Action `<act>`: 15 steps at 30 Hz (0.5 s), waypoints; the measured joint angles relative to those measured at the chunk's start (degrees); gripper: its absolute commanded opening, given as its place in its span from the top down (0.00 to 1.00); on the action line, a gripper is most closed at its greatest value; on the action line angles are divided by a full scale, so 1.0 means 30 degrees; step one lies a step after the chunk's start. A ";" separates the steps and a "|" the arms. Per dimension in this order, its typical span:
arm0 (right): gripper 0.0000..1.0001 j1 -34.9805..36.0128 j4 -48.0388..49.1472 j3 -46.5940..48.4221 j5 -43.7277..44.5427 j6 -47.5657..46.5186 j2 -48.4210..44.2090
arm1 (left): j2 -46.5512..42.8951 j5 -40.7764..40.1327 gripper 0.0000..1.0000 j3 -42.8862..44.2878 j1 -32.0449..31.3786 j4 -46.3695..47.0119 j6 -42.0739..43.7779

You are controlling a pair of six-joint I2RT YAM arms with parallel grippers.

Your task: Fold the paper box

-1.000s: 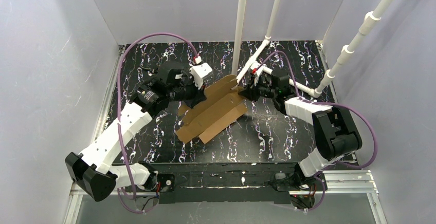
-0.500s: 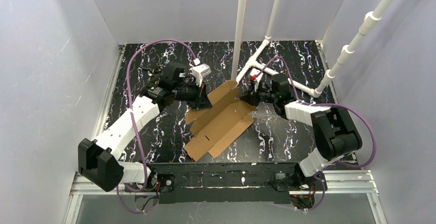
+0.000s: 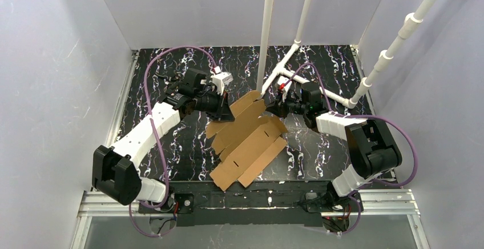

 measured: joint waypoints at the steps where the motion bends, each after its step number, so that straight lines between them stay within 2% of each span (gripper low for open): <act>1: 0.81 0.0000 0.0000 0.0000 0.0007 0.0000 0.0000 | 0.0138 0.0029 0.99 0.0000 0.0036 -0.0066 -0.0022; 5: 0.82 -0.0007 -0.0015 0.0000 0.0124 0.0066 0.0000 | 0.0546 0.0117 1.00 0.0000 0.0197 -0.0364 -0.0160; 7: 0.78 -0.0022 -0.0073 0.0000 0.0175 0.0087 0.0000 | 0.0685 0.0189 1.00 0.0000 0.0284 -0.0364 -0.0233; 8: 0.71 -0.0029 -0.0146 0.0000 0.0168 0.0095 0.0000 | 0.0750 0.0219 1.00 0.0000 0.0306 -0.0372 -0.0240; 11: 0.38 -0.0146 -0.0925 0.0211 -0.0160 -0.0066 0.0029 | 0.0780 0.0175 1.00 -0.0007 0.0342 -0.0393 -0.0051; 15: 0.02 -0.0940 -0.4721 0.2419 -0.1581 -0.1887 0.0168 | 0.0721 -0.0525 1.00 -0.0007 0.0342 -0.0539 0.1566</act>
